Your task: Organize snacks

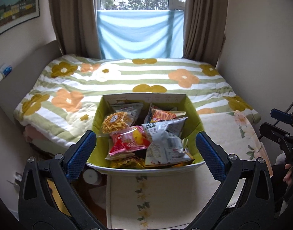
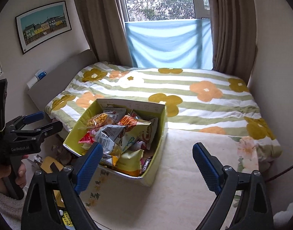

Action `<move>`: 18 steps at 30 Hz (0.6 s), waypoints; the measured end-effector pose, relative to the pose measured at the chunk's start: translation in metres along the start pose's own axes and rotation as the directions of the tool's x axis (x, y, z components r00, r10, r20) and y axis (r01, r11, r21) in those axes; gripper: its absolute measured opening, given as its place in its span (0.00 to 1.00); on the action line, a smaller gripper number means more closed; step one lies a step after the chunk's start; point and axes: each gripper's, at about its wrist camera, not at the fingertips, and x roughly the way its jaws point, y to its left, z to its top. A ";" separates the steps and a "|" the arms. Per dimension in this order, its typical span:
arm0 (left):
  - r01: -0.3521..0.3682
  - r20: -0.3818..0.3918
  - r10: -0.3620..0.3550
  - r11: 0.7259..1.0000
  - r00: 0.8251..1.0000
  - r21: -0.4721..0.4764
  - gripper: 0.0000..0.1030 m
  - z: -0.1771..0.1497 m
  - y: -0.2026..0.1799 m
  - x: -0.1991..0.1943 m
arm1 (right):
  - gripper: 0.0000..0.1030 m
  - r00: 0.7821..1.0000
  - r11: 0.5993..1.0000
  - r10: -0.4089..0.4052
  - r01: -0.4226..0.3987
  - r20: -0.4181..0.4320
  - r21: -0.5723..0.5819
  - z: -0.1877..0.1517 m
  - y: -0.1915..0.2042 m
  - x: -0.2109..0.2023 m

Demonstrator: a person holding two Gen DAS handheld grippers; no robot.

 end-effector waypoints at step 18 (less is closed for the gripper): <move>-0.071 0.238 0.066 0.997 0.969 0.011 1.00 -0.059 -0.070 -0.124 | 1.00 0.942 0.964 -0.263 0.248 0.207 0.096 -0.055 -0.019 -0.121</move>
